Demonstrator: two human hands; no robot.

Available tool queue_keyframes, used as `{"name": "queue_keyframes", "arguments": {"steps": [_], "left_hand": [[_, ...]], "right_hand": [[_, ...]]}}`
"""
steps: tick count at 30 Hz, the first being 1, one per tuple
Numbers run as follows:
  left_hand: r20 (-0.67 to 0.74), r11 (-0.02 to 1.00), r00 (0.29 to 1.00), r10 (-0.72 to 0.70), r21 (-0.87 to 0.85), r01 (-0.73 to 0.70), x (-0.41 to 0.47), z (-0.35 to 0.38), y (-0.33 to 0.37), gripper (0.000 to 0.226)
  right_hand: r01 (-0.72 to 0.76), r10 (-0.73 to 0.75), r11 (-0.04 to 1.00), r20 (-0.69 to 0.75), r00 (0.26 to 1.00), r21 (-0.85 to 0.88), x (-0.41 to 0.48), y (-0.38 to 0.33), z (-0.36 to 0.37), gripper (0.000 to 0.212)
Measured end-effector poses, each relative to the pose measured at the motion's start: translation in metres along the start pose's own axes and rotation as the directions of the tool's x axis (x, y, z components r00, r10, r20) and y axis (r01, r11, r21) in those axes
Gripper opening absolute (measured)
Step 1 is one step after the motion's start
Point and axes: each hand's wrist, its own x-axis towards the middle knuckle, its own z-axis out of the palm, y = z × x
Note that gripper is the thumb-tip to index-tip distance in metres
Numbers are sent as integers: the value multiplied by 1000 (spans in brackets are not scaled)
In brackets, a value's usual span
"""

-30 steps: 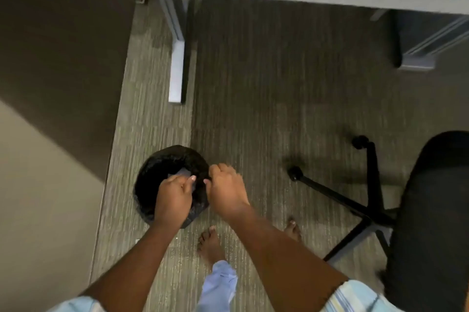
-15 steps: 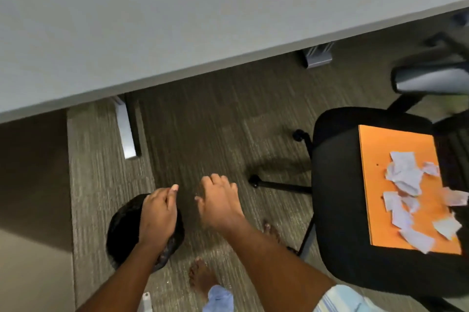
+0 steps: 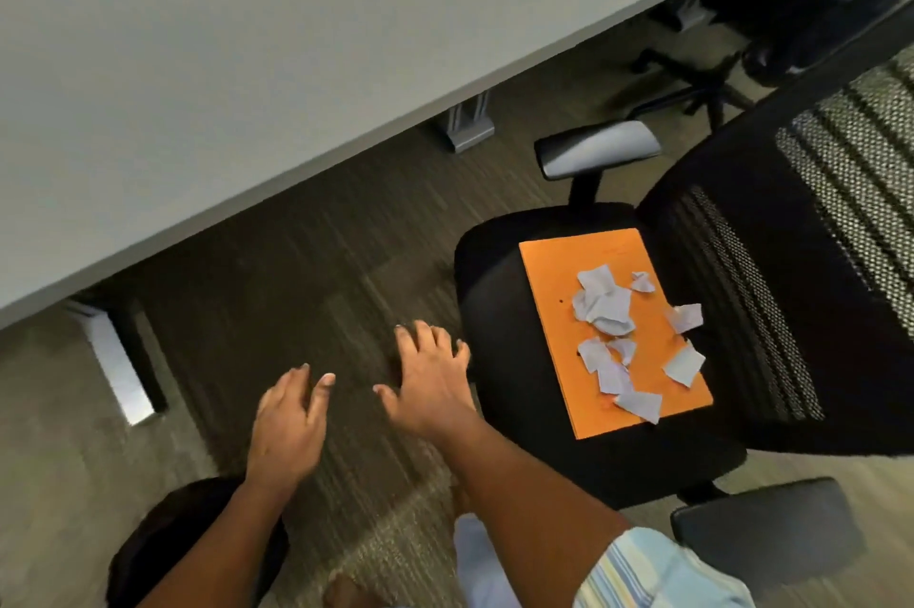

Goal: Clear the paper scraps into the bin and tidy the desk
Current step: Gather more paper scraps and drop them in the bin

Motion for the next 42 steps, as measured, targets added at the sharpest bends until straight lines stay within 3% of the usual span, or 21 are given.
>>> {"name": "queue_keyframes", "arguments": {"steps": [12,18,25,30,42], "left_hand": [[264,927,902,342,61,-369,40,70,154,63],[349,891,845,405,56,-451,55,104,215,76],[409,828,780,474,96,-553,60,138,263,87],[476,793,741,475,134,-594,69,164,286,80],[542,568,648,535,337,-751,93,237,338,93]], "right_hand": [[-377,379,924,-22,925,68,-10,169,-42,112],[-495,497,867,-23,868,65,-22,226,-56,116],[-561,562,825,4,827,62,-26,265,-60,117],[-591,592,802,18,806,81,-28,286,-61,113],[-646,647,757,34,762,97,-15,369,-60,114]]}}
